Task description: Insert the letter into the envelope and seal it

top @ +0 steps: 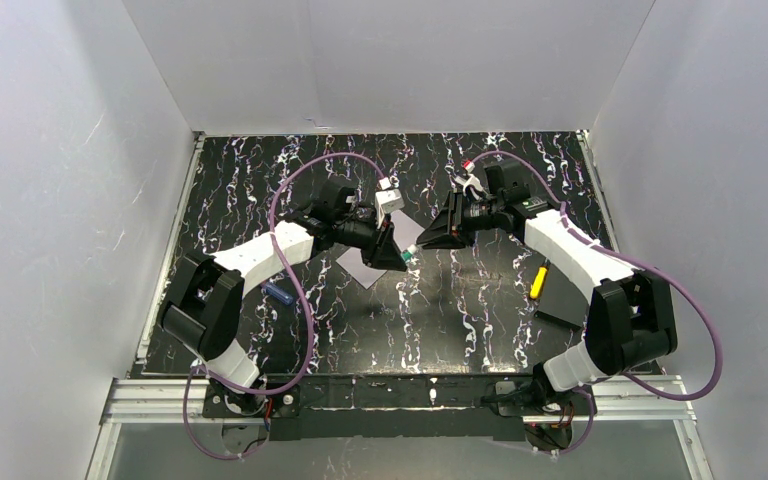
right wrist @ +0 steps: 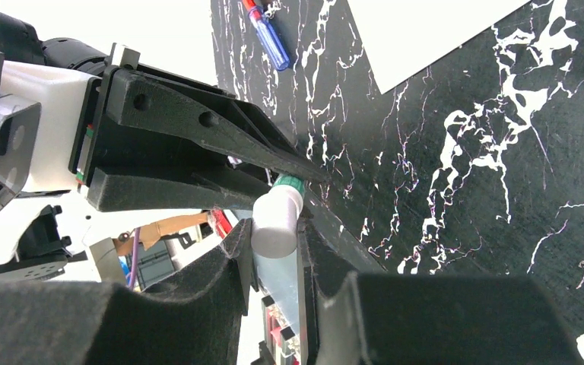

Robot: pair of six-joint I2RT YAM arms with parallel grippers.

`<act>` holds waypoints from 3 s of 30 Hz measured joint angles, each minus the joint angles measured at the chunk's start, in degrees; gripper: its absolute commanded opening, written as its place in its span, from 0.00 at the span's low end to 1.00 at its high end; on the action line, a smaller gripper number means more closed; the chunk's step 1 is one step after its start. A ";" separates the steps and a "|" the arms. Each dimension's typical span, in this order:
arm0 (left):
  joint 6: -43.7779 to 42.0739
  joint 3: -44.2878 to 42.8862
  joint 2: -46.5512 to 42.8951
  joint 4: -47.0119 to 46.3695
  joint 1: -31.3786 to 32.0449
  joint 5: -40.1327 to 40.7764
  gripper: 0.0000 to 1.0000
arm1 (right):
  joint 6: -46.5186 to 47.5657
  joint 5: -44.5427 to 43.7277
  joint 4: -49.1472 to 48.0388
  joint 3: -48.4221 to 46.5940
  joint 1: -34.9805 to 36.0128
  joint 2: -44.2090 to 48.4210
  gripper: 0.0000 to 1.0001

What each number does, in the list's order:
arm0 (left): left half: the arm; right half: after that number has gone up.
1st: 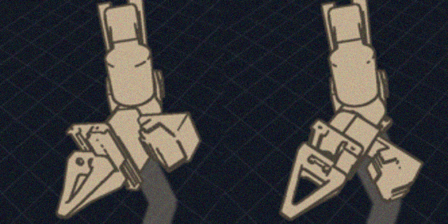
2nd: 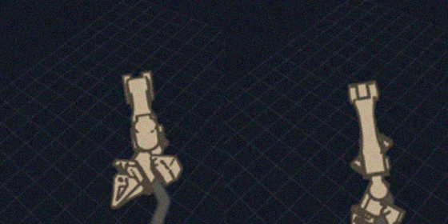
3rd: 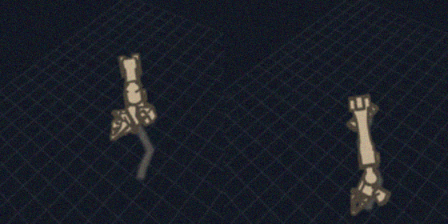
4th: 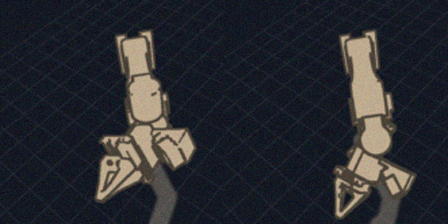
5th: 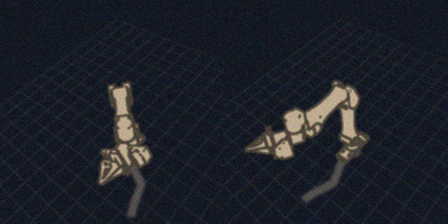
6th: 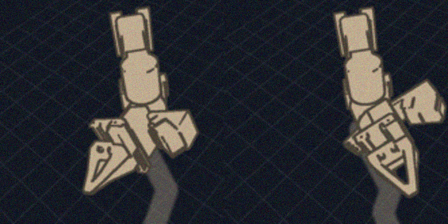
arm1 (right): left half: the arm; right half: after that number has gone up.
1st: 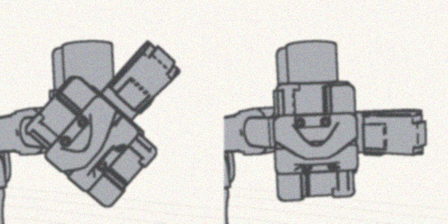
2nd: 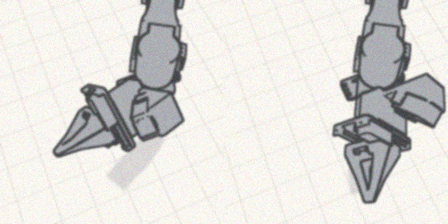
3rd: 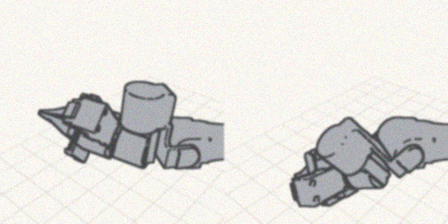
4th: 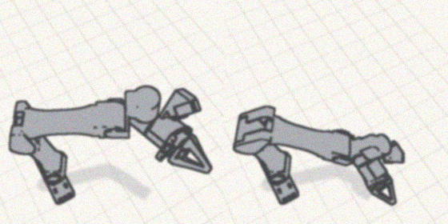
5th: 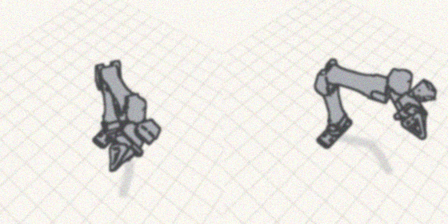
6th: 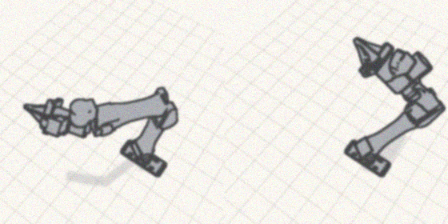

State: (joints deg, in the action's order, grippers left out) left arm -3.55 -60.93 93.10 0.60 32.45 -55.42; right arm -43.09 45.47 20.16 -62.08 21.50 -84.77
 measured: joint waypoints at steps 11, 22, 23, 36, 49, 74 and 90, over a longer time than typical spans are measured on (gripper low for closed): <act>-2.60 0.00 0.00 3.06 0.00 2.45 0.00 | 0.13 -0.63 0.98 0.00 0.02 0.00 0.01; 1.25 -0.24 0.00 -0.63 0.04 1.07 0.00 | 0.72 -0.26 1.55 0.04 0.90 0.00 0.01; 1.46 -0.24 0.00 -0.76 0.04 0.85 0.00 | 0.37 -0.24 1.09 0.07 0.90 0.00 0.01; -1.44 -1.46 0.00 2.40 0.04 -0.50 0.00 | -0.87 1.53 -0.81 0.72 1.03 -0.33 0.01; -18.36 -8.15 1.05 20.87 2.10 1.46 0.00 | 12.13 6.36 9.99 -3.80 3.58 -5.14 0.01; -11.02 0.35 -4.42 4.57 2.60 9.44 0.00 | 8.44 -11.91 7.15 -5.99 6.75 0.26 0.67; -3.45 1.03 -5.77 -1.55 1.36 8.22 0.00 | 11.82 -16.57 11.93 -13.64 5.95 1.92 0.55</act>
State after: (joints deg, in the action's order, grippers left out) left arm -7.01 -59.90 87.33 -0.95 33.80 -47.20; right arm -31.27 28.91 32.10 -75.72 27.44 -82.85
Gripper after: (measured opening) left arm 0.216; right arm 0.605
